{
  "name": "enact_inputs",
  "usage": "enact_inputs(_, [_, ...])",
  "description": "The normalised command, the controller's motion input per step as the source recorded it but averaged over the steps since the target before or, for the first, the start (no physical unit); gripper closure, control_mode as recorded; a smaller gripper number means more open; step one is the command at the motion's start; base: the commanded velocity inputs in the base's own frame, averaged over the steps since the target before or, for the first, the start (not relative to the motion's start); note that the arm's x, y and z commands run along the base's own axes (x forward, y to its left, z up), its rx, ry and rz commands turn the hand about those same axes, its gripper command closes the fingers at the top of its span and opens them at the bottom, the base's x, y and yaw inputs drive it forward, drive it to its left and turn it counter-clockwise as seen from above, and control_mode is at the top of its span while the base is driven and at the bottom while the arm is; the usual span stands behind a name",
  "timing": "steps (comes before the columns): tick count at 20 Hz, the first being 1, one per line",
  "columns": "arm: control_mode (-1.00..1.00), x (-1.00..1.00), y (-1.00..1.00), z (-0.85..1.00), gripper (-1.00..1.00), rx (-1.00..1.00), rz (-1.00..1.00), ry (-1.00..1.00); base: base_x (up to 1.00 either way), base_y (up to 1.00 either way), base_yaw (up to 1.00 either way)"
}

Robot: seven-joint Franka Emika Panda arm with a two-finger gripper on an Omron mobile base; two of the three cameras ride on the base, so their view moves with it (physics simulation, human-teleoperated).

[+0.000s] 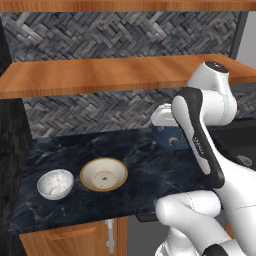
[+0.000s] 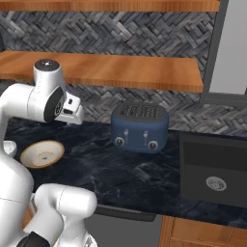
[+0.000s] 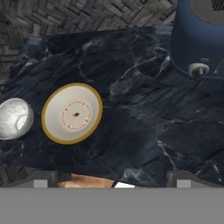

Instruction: Pick up the bowls on the counter and stack them on top of one another in the open cabinet. Place the smaller bowl on top of the larger bowl.

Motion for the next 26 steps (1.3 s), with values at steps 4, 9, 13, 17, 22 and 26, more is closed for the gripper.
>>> enact_inputs(4, [-1.0, -0.21, 0.64, -0.06, -1.0, 0.02, -0.02, 0.0, 0.0, 0.0, 0.0])
enact_inputs(9, [-1.0, -0.2, 0.72, -0.09, -1.0, 0.0, -0.04, 0.0, 0.0, 0.0, 0.0])
enact_inputs(13, [-1.0, -0.15, 0.74, -0.14, -1.0, 0.0, -0.05, 0.0, 0.0, 0.0, 0.0])
enact_inputs(17, [-1.0, -0.04, 0.77, -0.16, -1.0, 0.0, -0.07, 0.0, 0.0, 0.0, 0.0])
enact_inputs(22, [-1.0, 0.0, 0.77, -0.18, -1.0, 0.0, -0.08, 0.01, 0.0, 0.0, 0.0])
enact_inputs(26, [-1.0, 0.0, 0.81, -0.2, -1.0, 0.0, -0.09, 0.0, 0.0, 0.0, 0.0])
